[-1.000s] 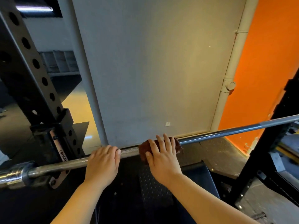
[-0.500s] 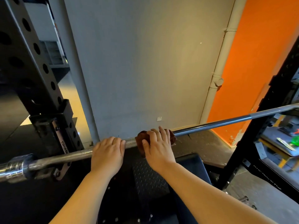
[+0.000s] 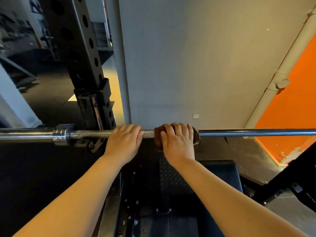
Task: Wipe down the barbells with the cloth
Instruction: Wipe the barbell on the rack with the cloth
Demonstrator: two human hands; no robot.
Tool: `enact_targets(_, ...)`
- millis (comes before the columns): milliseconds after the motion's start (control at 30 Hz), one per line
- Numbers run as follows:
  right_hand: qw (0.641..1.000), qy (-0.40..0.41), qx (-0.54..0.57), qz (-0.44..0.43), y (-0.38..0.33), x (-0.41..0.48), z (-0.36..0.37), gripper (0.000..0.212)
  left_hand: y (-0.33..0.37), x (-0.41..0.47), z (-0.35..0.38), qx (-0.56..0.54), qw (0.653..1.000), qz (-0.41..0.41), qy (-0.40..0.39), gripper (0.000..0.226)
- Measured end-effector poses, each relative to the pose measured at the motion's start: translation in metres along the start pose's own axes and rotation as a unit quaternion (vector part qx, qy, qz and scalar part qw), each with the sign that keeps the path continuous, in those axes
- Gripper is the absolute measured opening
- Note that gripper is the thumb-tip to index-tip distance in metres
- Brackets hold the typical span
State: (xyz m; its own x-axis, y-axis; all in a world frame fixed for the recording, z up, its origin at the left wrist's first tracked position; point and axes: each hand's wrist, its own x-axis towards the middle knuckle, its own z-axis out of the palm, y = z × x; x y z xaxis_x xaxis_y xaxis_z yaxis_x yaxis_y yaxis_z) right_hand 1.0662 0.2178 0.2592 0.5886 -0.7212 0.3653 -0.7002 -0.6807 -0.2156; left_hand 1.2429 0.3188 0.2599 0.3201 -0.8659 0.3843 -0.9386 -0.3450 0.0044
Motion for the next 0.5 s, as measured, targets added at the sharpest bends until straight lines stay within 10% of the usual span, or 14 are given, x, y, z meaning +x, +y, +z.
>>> enact_targets(200,0.989,0.03,-0.066,-0.132,0.041,0.008,0.001,0.048,0.004,0.001,0.004,-0.008,0.999,-0.013,0.051,0.048)
enact_targets(500,0.999,0.044,0.002,-0.031,0.007,-0.003,0.014,0.054,-0.007,-0.021,0.005,-0.066,0.995,-0.032,0.062,0.041)
